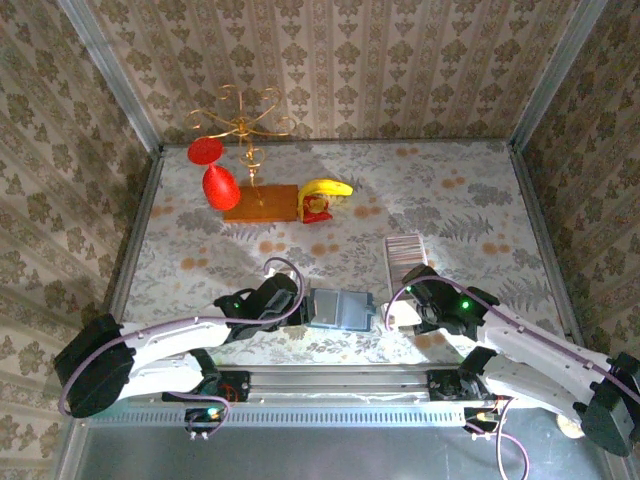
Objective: Put the credit cards into the card holder
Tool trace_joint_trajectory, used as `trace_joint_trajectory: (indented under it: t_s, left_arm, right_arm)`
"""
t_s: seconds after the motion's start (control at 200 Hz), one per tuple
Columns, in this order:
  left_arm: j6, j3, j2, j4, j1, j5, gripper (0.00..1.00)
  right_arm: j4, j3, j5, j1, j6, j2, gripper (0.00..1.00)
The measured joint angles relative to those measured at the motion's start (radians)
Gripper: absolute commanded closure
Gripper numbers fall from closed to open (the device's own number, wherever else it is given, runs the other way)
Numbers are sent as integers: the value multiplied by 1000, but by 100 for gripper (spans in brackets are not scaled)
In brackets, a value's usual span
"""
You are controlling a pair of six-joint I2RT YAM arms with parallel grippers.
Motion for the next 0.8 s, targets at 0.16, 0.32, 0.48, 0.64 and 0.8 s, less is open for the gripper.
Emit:
trace_joint_trajectory:
  t_s: [0.16, 0.32, 0.48, 0.64, 0.8]
  left_arm:
    - [0, 0, 0, 3, 0, 4, 53]
    - [-2, -1, 0, 15, -1, 8, 53]
    - [-3, -1, 0, 24, -2, 10, 54]
    - [-5, -2, 0, 25, -2, 11, 55]
    - [-6, -3, 0, 27, -2, 11, 58]
  right_arm:
    - [48, 0, 27, 0, -5, 34, 25]
    - [69, 0, 35, 0, -4, 91, 24]
    - [87, 0, 49, 0, -4, 140, 20]
    - [117, -1, 59, 0, -11, 153, 24]
    - [126, -9, 65, 0, -24, 152, 34]
